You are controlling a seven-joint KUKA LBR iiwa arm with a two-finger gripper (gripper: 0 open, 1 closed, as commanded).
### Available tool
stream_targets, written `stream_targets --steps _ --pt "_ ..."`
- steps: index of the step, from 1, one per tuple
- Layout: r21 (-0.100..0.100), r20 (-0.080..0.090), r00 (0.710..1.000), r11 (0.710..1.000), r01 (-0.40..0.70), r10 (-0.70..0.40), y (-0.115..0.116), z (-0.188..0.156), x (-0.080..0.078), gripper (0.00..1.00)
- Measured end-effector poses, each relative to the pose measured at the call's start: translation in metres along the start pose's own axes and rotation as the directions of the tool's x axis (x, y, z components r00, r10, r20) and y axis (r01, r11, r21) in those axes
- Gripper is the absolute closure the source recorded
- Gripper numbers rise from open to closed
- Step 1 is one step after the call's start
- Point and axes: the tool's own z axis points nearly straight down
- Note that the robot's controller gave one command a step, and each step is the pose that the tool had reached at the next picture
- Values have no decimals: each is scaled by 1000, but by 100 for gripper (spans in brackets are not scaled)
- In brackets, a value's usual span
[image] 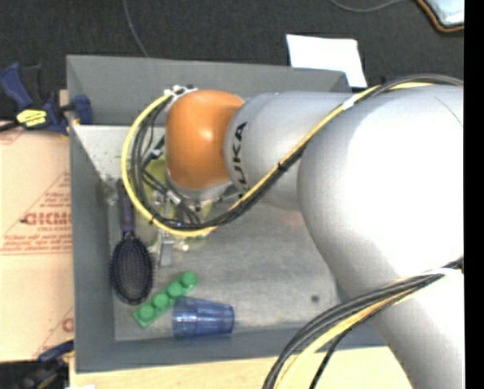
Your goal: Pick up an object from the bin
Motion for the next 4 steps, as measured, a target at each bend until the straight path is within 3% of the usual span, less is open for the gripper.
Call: stream_targets --steps 1,2,4 --pt "9 19 849 849 528 -528 -16 4 17 0" --pt "0 11 999 1000 31 -31 -4 0 3 100" --pt "-1 12 999 1000 31 -31 -4 -3 3 100"
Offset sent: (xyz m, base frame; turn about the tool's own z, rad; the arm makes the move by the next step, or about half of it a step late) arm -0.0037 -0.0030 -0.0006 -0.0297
